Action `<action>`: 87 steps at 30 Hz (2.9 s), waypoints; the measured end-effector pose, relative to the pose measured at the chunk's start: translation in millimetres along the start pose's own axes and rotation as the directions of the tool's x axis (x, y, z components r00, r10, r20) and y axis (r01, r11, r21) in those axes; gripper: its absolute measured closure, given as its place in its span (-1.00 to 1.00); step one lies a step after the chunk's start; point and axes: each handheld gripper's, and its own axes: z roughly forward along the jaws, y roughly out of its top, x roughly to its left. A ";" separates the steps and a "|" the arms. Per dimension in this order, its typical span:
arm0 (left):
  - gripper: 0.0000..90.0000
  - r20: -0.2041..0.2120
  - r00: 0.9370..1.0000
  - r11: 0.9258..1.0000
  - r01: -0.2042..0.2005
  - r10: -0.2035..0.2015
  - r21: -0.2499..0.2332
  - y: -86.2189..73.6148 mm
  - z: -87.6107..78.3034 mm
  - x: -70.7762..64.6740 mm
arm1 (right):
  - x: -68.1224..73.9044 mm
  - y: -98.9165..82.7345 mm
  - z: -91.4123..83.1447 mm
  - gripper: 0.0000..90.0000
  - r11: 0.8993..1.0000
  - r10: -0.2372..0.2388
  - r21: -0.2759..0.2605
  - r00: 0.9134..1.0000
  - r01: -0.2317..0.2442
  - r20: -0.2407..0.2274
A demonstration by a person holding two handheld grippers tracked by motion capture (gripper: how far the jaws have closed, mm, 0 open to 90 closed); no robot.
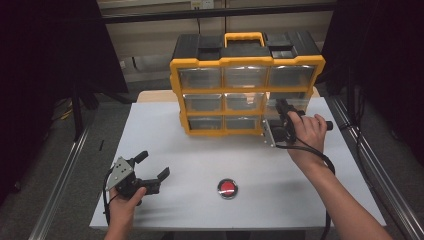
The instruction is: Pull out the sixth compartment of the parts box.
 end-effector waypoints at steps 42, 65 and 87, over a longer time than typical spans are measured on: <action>-0.95 0.003 1.000 1.000 0.003 -0.003 0.001 0.0 -0.2 -0.4 | 1.2 -0.8 -14.8 0.76 1.000 -0.015 -0.020 1.000 0.015 -0.007; -0.95 -0.002 1.000 1.000 -0.003 0.003 0.000 0.2 -0.5 -0.2 | 1.5 -0.8 -21.6 0.76 1.000 -0.009 -0.021 1.000 0.008 -0.017; -0.95 -0.003 1.000 1.000 -0.002 0.002 -0.001 0.3 -0.7 -0.3 | 0.2 -1.7 -27.3 0.75 0.999 -0.034 -0.041 0.999 0.033 -0.026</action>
